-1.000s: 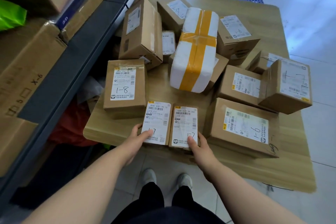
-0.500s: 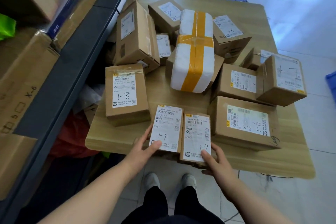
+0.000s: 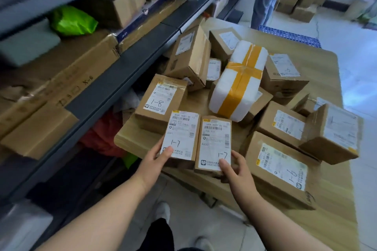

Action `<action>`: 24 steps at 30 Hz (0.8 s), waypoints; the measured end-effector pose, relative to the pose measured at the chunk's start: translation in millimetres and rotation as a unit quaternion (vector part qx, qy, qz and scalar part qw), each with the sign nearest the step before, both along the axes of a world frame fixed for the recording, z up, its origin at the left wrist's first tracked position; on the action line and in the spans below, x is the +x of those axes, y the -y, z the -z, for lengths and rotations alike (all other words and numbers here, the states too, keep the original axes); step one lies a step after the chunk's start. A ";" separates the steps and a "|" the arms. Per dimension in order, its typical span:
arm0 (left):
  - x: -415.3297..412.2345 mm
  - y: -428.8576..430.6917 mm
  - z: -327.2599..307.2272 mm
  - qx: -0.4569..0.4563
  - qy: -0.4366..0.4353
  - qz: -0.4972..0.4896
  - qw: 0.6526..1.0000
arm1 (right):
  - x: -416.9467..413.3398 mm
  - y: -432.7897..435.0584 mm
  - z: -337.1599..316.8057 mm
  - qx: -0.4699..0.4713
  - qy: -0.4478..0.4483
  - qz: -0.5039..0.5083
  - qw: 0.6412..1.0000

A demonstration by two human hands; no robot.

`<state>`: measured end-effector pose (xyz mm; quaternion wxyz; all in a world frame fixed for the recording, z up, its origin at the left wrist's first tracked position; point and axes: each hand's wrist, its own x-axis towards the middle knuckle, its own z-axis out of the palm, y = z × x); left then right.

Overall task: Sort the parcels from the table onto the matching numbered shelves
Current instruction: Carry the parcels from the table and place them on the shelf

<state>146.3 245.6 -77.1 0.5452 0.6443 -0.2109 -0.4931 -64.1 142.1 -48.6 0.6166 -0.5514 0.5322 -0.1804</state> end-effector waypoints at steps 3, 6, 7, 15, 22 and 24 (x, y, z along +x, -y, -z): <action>-32.2 -10.1 -7.2 -0.011 -0.029 -0.075 0.997 | -16.2 5.9 -7.0 -0.009 0.028 -0.032 0.999; -65.6 -19.2 -16.9 -0.035 -0.029 -0.121 0.992 | -34.4 6.1 -9.3 -0.031 0.043 -0.054 0.997; -73.4 -23.3 -20.7 -0.040 -0.027 -0.137 0.989 | -39.3 5.2 -10.5 -0.035 0.048 -0.062 0.996; -82.2 -107.1 -52.6 -0.049 0.063 -0.276 0.958 | -4.6 -17.6 -38.5 0.006 0.068 -0.244 0.967; -99.9 -245.2 -68.8 0.002 0.095 -0.451 0.887 | 66.0 -116.9 -51.9 -0.015 0.080 -0.437 0.896; -112.9 -296.4 -68.4 0.008 0.093 -0.504 0.859 | 82.9 -163.6 -49.9 -0.017 0.076 -0.499 0.863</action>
